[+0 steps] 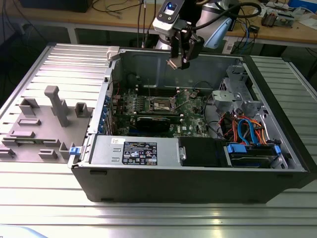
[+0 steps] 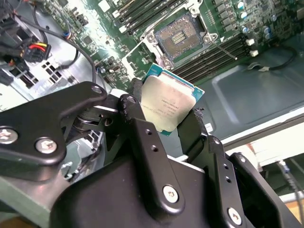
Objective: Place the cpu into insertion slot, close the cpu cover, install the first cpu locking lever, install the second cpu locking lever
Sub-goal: 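Place the cpu into insertion slot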
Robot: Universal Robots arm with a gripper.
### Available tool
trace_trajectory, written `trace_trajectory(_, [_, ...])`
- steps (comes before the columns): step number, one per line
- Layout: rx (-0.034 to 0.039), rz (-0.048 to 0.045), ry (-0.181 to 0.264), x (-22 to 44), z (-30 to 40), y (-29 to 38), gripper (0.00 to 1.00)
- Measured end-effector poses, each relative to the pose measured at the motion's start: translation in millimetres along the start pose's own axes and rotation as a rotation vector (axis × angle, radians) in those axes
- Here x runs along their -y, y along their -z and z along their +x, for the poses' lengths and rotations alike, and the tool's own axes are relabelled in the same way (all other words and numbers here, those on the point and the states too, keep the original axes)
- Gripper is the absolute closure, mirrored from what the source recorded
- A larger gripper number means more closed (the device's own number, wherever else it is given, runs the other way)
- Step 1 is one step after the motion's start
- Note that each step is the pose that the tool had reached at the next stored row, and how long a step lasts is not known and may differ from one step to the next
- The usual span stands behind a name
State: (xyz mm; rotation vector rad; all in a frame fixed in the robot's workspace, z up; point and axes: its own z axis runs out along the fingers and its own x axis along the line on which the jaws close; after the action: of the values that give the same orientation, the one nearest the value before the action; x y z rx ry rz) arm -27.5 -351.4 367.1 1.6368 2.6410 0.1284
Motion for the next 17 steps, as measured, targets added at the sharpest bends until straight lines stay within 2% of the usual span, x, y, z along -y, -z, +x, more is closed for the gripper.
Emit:
trace_trajectory(1, [0.0017, 0.0001, -0.013, 0.0, 0.0, -0.1, 0.46])
trace_trajectory(3, [0.0117, 0.0040, -0.031, 0.0, 0.0, -0.1, 0.46])
trace_trajectory(5, [0.0258, 0.0098, -0.046, 0.0, 0.0, -0.9, 0.46])
trace_trajectory(9, [0.0346, 0.0141, -0.061, 0.2, -0.1, -3.3, 0.46])
trace_trajectory(11, [0.0368, 0.0158, -0.073, 0.2, -0.1, -4.1, 0.46])
trace_trajectory(16, [0.0421, 0.0162, -0.141, 0.3, -0.1, -5.0, 0.46])
trace_trajectory(17, [0.0421, 0.0162, -0.142, 0.3, -0.1, -5.1, 0.46])
